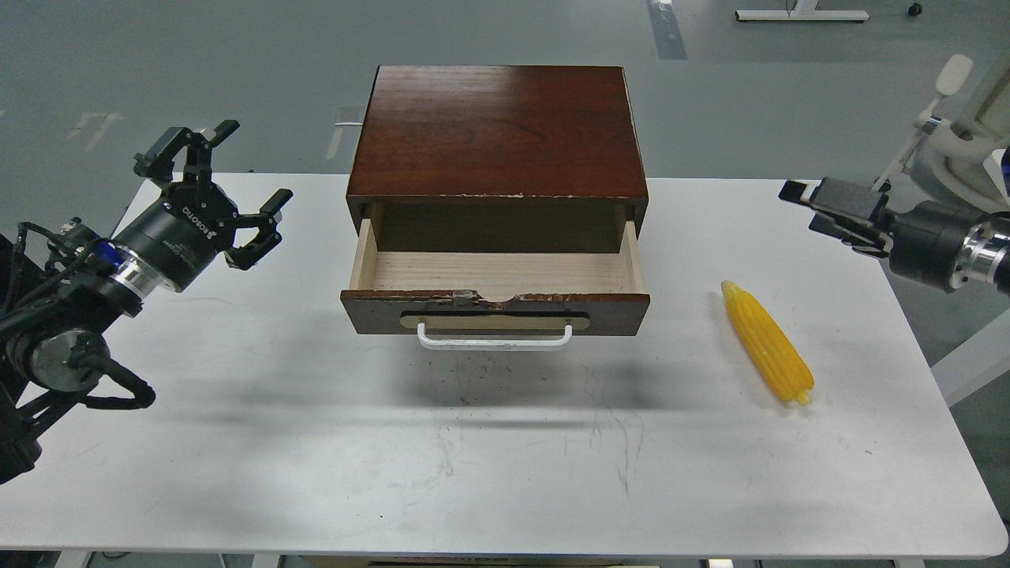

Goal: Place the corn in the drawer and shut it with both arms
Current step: 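Move the right gripper down toward the yellow corn cob on the table, then close the right gripper around the yellow corn cob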

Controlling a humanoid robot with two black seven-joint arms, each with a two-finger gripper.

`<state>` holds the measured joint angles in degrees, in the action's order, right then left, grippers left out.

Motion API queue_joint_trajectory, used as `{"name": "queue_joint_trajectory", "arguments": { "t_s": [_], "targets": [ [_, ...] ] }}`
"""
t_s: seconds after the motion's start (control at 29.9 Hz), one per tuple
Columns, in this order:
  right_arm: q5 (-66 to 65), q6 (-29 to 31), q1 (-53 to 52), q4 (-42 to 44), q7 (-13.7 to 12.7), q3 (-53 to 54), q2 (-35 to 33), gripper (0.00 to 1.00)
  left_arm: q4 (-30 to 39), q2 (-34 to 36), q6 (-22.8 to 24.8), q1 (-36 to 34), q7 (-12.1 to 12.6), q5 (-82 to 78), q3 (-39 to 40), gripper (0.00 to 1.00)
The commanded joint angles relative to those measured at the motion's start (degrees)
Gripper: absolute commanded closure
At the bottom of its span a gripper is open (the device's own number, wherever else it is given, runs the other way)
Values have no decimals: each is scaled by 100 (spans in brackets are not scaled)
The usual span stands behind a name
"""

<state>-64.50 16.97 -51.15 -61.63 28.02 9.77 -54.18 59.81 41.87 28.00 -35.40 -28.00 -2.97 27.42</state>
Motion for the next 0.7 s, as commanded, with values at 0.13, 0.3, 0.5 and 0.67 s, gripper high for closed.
{"name": "queue_joint_trajectory", "arguments": {
  "t_s": [0.13,0.3,0.5,0.67],
  "targets": [
    [-924,-580,0,335,-2,-1021,74,0,39,14,0,-2,0,-2,18,0],
    [-994,-844,8,468,-2,-1355,338,1,39,14,0,-2,0,-11,9,0],
    [-985,-905,17,827,-2,-1601,671,2,39,5,0,7,0,-11,9,0],
    [-985,-950,17,942,-2,-1698,848,5,39,5,0,7,0,-11,9,0]
  ]
}}
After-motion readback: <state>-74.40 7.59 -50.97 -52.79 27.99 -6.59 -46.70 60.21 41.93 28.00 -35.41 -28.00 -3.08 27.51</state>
